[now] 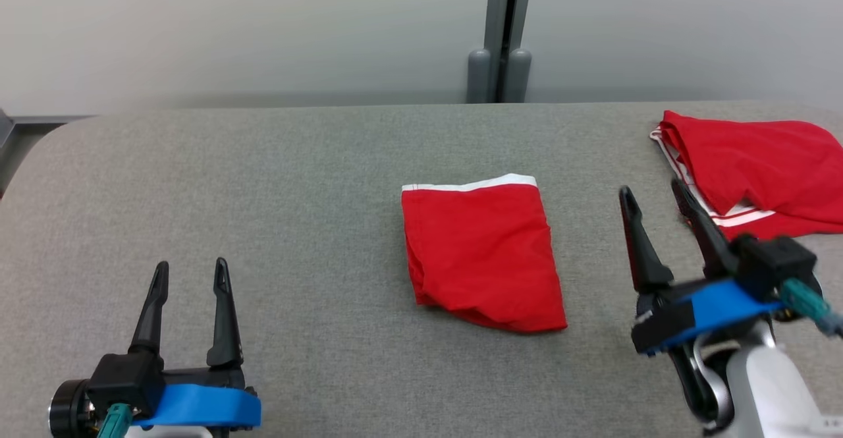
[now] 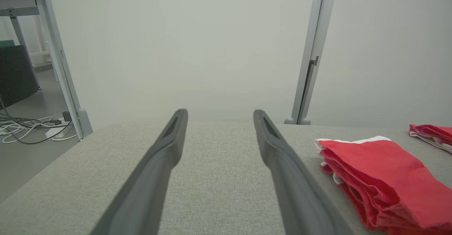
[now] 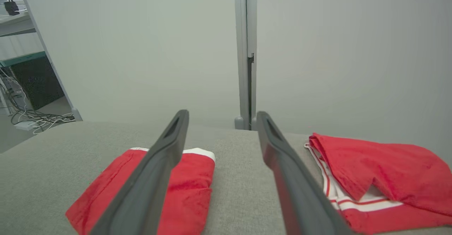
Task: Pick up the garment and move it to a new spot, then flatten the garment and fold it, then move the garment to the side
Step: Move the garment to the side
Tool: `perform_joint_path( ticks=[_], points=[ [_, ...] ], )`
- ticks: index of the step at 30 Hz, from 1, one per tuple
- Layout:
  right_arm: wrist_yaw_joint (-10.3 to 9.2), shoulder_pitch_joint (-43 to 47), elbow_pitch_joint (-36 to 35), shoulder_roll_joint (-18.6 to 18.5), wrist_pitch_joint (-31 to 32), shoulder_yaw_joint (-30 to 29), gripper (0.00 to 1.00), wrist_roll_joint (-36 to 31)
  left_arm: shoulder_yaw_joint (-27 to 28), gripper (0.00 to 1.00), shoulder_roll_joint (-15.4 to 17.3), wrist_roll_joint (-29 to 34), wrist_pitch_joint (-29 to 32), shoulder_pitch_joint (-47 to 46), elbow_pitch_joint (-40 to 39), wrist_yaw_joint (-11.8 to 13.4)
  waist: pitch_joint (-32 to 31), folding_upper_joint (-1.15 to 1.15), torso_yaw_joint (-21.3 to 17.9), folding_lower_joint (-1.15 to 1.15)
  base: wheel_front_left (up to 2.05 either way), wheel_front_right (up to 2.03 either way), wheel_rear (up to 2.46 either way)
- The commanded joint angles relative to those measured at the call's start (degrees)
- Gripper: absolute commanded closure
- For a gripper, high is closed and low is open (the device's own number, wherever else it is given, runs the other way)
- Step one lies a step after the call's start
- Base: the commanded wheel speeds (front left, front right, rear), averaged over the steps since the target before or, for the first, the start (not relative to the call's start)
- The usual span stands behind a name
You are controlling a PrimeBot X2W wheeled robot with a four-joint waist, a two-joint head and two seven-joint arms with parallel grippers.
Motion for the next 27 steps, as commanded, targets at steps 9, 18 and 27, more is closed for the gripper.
perform_joint_path(
  ticks=[9, 18, 27],
  points=[
    [0.02, -11.5, 7.6, -1.8, 4.2, 2.8, 0.00, -1.4, -1.2, 0.00, -0.6, -0.7, -1.3, -4.2, 1.5, -0.2, 4.6, 0.00, 4.1, 0.00, 0.00, 0.00, 0.00],
    [0.02, -14.3, 20.2, -2.6, 4.1, 1.9, 0.00, -1.9, -2.4, 0.00, -1.4, -1.3, -2.2, -6.8, 3.8, -0.5, 7.4, 0.00, 7.6, 0.00, 0.00, 0.00, 0.00],
    [0.02, -15.9, 32.9, -1.9, 1.4, 2.4, 0.00, -2.0, -2.7, 0.00, -1.8, -1.5, -2.6, -8.0, 5.0, -0.5, 9.1, 0.00, 9.0, 0.00, 0.00, 0.00, 0.00]
  ],
)
